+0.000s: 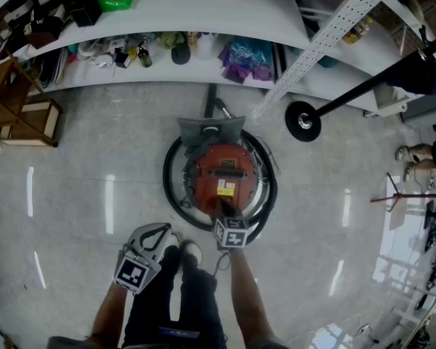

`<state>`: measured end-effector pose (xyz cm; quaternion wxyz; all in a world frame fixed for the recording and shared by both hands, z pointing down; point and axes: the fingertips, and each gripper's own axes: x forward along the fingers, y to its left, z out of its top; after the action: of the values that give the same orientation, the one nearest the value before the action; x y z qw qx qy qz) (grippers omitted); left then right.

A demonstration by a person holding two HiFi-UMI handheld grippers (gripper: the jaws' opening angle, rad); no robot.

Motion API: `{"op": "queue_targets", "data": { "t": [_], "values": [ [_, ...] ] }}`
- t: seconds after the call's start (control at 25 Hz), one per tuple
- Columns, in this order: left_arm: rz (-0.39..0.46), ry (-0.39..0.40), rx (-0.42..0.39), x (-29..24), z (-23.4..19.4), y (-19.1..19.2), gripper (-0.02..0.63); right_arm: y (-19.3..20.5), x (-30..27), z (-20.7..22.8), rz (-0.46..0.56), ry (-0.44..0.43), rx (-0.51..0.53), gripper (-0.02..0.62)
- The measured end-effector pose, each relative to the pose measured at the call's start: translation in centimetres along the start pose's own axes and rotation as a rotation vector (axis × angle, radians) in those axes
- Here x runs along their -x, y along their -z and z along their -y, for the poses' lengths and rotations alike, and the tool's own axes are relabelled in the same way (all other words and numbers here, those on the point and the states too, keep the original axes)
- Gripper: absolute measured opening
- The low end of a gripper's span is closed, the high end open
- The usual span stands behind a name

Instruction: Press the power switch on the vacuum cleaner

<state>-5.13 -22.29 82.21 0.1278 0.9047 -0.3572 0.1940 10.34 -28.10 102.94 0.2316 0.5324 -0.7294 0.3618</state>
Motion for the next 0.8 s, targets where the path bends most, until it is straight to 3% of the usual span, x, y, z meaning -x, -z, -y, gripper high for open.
{"op": "queue_targets", "data": {
  "t": [0.36, 0.8],
  "values": [
    [0.002, -0.004, 0.002, 0.3, 0.1, -0.2, 0.008, -0.3, -0.3, 0.0, -0.014, 0.011, 0.009, 0.012],
    [0.033, -0.011, 0.003, 1.0, 0.0, -1.3, 0.008, 0.2, 2.3, -0.8, 0.031, -0.061, 0.02, 0.012]
  ]
}}
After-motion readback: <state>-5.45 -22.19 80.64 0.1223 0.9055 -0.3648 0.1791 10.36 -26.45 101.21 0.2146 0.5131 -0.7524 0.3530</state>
